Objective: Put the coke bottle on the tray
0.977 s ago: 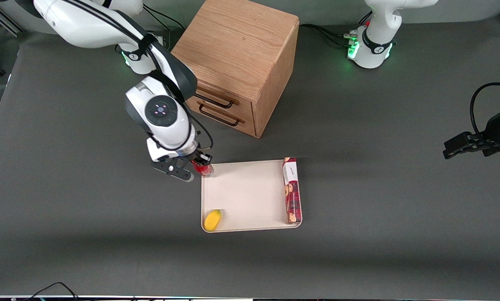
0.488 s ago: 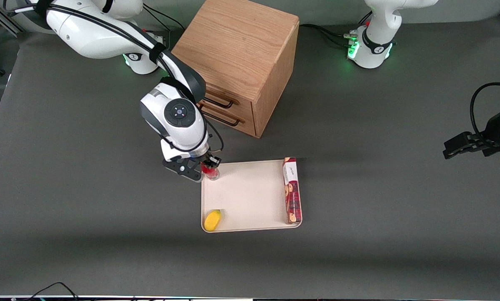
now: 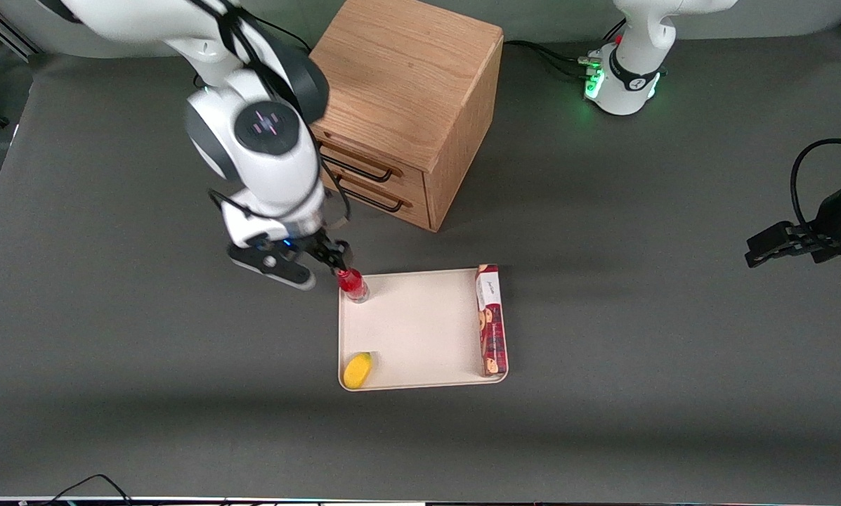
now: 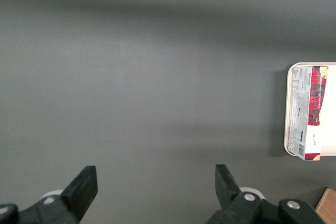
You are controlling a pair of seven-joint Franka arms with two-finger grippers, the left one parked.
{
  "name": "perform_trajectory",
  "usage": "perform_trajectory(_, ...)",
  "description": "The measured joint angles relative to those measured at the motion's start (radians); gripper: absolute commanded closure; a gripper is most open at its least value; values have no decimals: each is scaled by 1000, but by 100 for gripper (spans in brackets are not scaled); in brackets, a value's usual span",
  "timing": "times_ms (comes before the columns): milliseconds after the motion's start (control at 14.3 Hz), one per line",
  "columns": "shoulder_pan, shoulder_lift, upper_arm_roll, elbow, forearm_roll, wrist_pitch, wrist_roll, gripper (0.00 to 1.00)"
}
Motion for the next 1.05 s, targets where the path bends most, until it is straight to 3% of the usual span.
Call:
perform_trajectory(209,-19,-143,-101,126,135,-257,-322,0)
perform_trajectory(419,-30,-294,-365,116,291,-336,-644,0)
perform_trajectory(558,-40,-356,-504,31,327,-317,-797,0)
perform_trajectory(698,-43,-400,-585,-108,356,-218,-867,0)
perform_trajectory(907,-40,-480,-608,-336,374,-40,-874,0)
perform_trajectory(1047,-31,-515,-605,-385,388,-12,-870,0)
